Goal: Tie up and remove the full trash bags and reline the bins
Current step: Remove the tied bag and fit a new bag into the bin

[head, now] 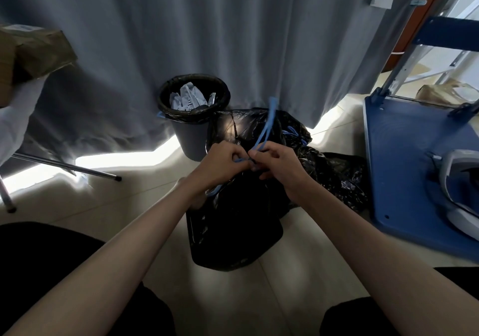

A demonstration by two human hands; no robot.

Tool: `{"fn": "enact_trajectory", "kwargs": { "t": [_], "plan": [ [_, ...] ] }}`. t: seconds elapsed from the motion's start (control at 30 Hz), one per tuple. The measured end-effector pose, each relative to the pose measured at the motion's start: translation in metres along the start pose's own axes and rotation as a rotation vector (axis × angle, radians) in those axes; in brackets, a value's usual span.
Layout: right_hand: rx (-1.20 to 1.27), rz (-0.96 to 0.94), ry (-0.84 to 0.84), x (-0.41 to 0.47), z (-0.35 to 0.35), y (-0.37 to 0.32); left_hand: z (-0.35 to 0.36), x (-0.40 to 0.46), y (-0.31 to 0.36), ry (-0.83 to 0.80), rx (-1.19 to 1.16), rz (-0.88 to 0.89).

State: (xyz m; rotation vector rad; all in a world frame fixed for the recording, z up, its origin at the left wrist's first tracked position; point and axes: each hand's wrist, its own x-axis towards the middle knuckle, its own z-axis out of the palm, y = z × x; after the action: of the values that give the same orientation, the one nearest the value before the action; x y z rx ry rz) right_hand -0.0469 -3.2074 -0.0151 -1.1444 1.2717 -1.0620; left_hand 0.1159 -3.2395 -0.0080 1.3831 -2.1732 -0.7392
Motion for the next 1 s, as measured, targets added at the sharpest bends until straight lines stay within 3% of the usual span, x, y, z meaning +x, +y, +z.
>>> {"fn": "enact_trajectory", "kwargs": {
  "t": [0.17,0.4,0.6,0.77,1.0],
  "plan": [
    [-0.004,0.001,0.007,0.000,0.000,0.000,-0.005,0.002,-0.004,-0.127,0.068,0.016],
    [0.048,0.076,0.073,0.005,0.000,0.003,0.003,-0.003,0.006,0.097,0.064,0.091],
    [0.092,0.200,0.094,0.010,-0.006,0.008,0.015,-0.013,0.018,0.228,0.292,0.174],
    [0.140,0.219,0.079,0.009,-0.007,0.007,0.018,-0.013,0.017,0.252,0.408,0.258],
    [0.125,0.165,0.090,0.005,-0.006,0.003,0.012,-0.014,0.016,0.205,0.347,0.242]
  ]
}}
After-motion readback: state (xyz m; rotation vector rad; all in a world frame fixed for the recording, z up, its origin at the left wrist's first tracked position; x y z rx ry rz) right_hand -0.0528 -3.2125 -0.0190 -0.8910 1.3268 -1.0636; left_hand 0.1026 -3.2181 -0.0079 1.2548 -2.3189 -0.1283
